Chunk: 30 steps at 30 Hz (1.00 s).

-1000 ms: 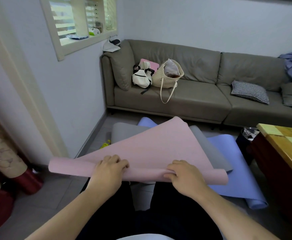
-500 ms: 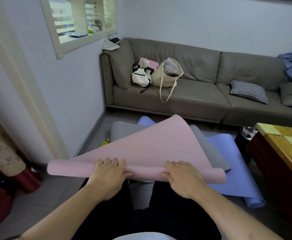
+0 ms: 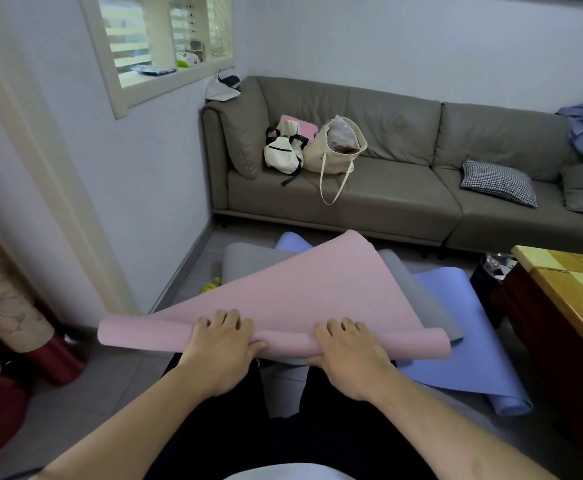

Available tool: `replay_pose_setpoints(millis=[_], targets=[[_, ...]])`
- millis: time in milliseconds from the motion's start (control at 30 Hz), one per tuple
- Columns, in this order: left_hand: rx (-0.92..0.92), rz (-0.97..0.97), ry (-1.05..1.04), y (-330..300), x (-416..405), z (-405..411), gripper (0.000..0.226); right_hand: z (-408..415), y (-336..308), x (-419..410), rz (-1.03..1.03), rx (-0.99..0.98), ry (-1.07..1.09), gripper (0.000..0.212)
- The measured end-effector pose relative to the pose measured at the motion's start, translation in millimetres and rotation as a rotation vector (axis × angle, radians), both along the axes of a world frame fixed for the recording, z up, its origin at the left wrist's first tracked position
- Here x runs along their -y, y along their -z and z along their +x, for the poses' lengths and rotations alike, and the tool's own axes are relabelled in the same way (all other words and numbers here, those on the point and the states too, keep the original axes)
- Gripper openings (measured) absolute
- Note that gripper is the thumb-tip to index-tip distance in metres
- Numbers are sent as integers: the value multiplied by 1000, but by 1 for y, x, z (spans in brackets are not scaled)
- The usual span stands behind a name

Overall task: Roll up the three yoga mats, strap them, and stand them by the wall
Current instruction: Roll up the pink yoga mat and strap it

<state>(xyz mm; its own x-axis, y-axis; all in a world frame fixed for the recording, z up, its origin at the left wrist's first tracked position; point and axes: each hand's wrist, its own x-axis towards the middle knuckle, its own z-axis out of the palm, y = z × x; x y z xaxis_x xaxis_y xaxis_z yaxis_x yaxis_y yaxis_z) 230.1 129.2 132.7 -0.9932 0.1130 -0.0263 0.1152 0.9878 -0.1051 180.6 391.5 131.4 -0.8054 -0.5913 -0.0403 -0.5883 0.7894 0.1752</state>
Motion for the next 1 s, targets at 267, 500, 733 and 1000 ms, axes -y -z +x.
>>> replay_pose_setpoints(millis=[267, 500, 733, 1000], targets=[[-240, 86, -18, 17, -6, 6, 31, -12, -10, 8, 5, 130, 59, 49], [-127, 176, -83, 11, -9, -7, 25, 3, 5, 9, -34, -75, 17, 52], [17, 141, -131, -9, -6, -21, 40, -10, -2, 11, -90, -8, 39, 56], [97, 233, -70, -18, 5, -26, 42, -6, -17, 11, -108, 98, 22, 42]])
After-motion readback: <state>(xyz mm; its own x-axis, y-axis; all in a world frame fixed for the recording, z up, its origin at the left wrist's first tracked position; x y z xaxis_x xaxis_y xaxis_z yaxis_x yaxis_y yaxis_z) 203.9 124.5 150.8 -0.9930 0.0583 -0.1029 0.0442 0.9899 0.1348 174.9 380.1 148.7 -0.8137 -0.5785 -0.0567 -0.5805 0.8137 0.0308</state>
